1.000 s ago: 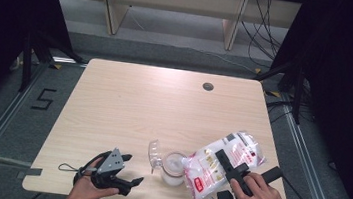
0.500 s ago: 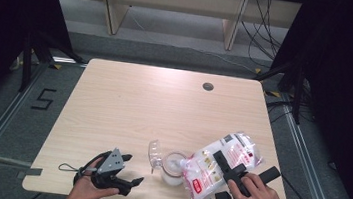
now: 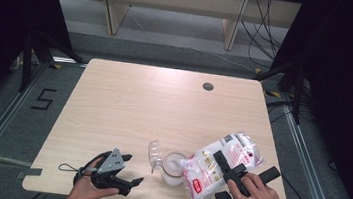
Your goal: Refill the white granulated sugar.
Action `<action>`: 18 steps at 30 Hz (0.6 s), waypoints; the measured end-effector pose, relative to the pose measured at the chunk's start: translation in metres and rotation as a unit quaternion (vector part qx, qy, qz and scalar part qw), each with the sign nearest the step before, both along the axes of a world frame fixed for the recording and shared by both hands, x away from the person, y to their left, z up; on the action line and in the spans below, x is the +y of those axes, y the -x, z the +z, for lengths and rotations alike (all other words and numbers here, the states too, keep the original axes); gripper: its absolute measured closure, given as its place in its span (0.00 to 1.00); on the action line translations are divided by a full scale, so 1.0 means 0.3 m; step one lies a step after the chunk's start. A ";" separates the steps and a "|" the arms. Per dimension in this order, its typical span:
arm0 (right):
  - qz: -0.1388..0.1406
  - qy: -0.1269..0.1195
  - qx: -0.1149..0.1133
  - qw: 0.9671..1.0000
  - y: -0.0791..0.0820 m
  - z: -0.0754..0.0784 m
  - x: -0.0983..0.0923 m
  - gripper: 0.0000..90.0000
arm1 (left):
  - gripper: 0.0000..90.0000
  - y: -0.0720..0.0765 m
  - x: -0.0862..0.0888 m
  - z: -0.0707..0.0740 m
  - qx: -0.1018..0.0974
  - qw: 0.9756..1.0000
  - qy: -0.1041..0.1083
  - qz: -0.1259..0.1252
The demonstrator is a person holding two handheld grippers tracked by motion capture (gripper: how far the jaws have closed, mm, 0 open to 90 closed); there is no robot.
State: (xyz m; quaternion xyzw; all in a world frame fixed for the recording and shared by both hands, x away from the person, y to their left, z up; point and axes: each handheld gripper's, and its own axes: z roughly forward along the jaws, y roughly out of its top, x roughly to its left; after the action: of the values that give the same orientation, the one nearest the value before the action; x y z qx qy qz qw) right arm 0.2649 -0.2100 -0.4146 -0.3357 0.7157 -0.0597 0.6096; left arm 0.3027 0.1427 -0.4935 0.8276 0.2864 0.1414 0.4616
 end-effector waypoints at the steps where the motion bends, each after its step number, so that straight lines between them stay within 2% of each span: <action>1: 0.004 0.006 -0.006 1.000 0.000 0.004 0.003 0.80 | 0.19 0.000 -0.001 -0.001 -0.001 1.000 0.001 0.002; 3: 0.002 -0.003 0.002 1.000 -0.002 -0.007 0.003 0.80 | 0.19 0.001 0.000 0.000 0.001 1.000 0.001 0.002; 4: 0.005 0.007 -0.005 1.000 -0.001 -0.002 0.008 0.80 | 0.19 0.000 0.000 0.000 0.001 1.000 -0.001 0.000; 6: 0.008 0.010 -0.003 1.000 -0.001 -0.007 0.012 0.80 | 0.19 -0.003 0.001 0.001 -0.009 1.000 -0.005 -0.005; 7: 0.008 0.009 0.000 1.000 0.000 -0.009 0.013 0.80 | 0.19 -0.001 0.000 0.001 -0.006 1.000 0.001 -0.003; 9: 0.009 0.009 -0.001 1.000 -0.001 -0.011 0.016 0.80 | 0.19 0.001 0.000 0.001 0.000 1.000 0.000 0.004; 13: 0.008 0.012 -0.001 1.000 -0.002 -0.014 0.016 0.80 | 0.19 0.001 -0.001 0.000 -0.002 1.000 0.001 0.002; 15: 0.006 0.004 0.002 1.000 -0.002 -0.020 0.016 0.80 | 0.19 0.002 -0.002 0.000 -0.001 1.000 0.005 0.002; 16: 0.010 0.013 -0.002 1.000 -0.004 -0.016 0.018 0.80 | 0.19 0.001 0.000 0.001 -0.002 1.000 0.000 0.002; 18: 0.007 0.008 0.001 1.000 -0.003 -0.017 0.017 0.80 | 0.19 0.001 0.000 0.000 0.000 1.000 0.000 0.004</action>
State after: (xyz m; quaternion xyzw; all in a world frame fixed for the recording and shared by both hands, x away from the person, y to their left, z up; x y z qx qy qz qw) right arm 0.2657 -0.2049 -0.4198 -0.3456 0.7132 -0.0608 0.6069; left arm 0.3023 0.1426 -0.4934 0.8264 0.2895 0.1430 0.4613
